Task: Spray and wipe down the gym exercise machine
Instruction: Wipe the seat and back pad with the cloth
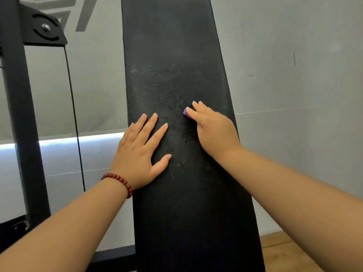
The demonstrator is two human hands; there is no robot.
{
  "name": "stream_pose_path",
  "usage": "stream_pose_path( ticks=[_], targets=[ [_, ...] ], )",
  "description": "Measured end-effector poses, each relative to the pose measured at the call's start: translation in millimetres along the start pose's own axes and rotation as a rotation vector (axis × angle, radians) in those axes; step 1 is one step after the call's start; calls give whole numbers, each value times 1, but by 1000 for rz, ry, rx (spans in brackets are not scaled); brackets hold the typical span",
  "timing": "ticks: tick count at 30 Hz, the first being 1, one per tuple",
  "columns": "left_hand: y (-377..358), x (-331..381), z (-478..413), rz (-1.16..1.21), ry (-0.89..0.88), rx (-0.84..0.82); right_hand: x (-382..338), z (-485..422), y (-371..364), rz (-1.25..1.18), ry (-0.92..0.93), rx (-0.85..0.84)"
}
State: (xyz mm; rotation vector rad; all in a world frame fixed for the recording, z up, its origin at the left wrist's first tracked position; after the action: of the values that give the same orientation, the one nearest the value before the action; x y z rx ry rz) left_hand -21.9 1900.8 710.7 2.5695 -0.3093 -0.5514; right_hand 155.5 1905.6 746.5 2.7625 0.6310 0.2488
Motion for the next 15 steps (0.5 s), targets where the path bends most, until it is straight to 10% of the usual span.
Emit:
stream_pose_path(
  ticks=[8, 15],
  targets=[
    [-1, -6, 8, 156, 98, 59, -37, 44, -10, 60, 368, -83],
    [-4, -18, 22, 453, 328, 87, -39, 0, -10, -13, 80, 21]
  ],
)
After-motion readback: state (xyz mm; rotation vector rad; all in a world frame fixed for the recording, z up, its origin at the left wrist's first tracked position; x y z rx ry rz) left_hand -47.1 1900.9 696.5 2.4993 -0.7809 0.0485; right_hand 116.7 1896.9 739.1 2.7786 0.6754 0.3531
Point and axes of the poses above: each hand's wrist, its own z-axis away from the middle knuckle, its own y-axis out of the back of the hand, x = y × z, the point moved 6 cm from there along -z, towards the middle knuckle, and after that the axes turned 8 degrees about -x, right-handed, at the moved point
